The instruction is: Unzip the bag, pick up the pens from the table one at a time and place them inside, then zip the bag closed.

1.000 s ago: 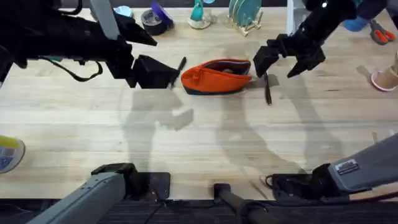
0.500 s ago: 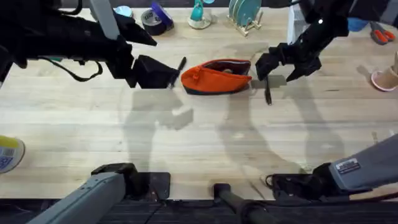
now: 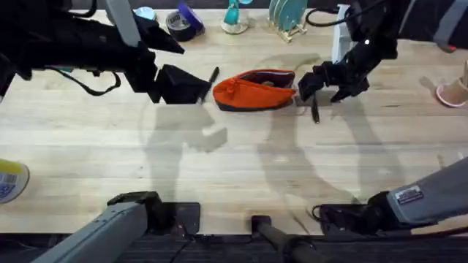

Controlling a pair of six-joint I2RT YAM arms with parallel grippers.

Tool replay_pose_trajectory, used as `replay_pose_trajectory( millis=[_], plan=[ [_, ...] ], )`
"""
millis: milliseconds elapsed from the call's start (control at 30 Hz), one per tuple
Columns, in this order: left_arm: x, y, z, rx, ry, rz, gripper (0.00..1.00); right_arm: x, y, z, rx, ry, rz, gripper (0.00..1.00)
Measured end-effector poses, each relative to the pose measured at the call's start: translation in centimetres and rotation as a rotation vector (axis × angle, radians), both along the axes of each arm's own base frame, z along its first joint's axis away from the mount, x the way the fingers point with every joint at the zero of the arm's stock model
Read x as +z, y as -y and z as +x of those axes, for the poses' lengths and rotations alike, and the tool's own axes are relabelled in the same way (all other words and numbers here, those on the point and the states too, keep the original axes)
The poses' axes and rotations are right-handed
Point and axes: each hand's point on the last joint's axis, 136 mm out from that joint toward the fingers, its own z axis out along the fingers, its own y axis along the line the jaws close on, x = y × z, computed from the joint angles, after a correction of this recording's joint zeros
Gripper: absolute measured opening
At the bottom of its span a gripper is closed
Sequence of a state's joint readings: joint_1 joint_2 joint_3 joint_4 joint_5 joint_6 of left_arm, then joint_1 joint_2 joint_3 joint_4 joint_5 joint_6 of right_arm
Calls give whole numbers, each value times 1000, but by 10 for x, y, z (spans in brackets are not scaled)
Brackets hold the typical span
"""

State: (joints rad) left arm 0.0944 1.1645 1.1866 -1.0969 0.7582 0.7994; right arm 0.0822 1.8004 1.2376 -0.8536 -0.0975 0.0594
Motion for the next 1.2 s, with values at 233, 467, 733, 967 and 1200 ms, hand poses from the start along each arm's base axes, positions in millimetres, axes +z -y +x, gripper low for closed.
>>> replay_pose_trajectory(
  millis=[233,467,733,967,1200],
  plan=[
    [0,0,0,0,-1,0,993,-5,3,-2,-1,2,-14,843],
    [0,0,0,0,0,0,992,-7,6,-1,14,10,-69,774],
    [0,0,0,0,0,0,993,-9,-2,1,61,35,-128,657],
    [0,0,0,0,0,0,993,-10,-6,3,66,41,-128,292],
    [0,0,0,0,0,0,993,-9,-7,6,61,48,-121,45]
  ],
)
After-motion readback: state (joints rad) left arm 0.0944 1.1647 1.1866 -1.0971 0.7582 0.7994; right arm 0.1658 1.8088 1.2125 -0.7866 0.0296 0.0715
